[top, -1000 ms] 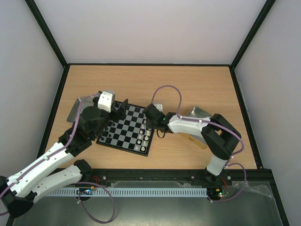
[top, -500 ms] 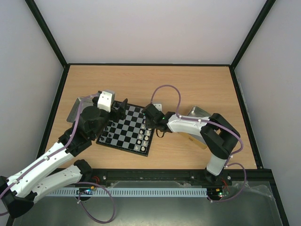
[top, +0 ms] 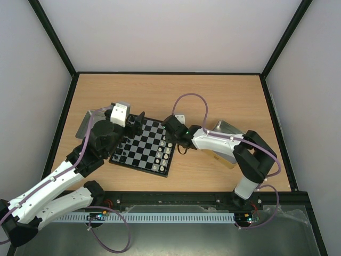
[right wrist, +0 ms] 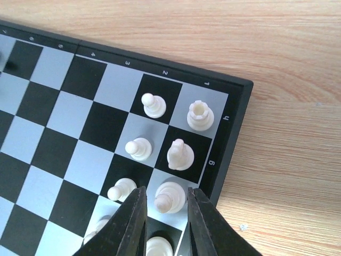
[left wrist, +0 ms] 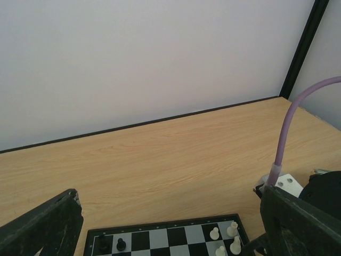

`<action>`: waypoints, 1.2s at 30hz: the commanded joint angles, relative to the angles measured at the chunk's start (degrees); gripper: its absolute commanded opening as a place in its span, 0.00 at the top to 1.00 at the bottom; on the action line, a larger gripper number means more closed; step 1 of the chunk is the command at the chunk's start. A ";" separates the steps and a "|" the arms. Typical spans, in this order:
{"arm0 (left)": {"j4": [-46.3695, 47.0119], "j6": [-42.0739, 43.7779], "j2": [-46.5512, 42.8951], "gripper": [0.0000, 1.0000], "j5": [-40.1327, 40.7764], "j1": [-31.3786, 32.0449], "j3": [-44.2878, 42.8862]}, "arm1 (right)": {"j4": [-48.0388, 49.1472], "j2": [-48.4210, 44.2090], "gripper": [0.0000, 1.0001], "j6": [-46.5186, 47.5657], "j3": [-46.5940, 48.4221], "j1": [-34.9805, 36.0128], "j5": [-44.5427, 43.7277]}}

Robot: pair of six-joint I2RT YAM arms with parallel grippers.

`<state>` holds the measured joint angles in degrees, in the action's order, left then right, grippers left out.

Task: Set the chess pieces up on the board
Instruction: Place the chess piece on the chessboard, then reset both arms

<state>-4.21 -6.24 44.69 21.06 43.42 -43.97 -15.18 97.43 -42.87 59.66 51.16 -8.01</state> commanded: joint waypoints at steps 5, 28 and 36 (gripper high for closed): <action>-0.48 -4.86 0.82 0.04 0.91 -0.39 -0.67 | -2.59 -7.96 0.75 -2.01 0.40 0.18 -5.21; -22.72 -27.75 -9.94 0.01 0.20 -0.45 -5.86 | -16.27 -61.68 0.16 -2.58 -15.00 0.23 -31.63; -30.61 -22.19 -15.65 0.01 8.08 -0.46 -15.68 | -28.78 -67.57 0.02 -1.99 -5.82 0.24 -41.38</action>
<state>-30.22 -32.29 31.22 23.86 43.09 -55.09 -34.98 30.50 -45.21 49.82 51.13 -41.39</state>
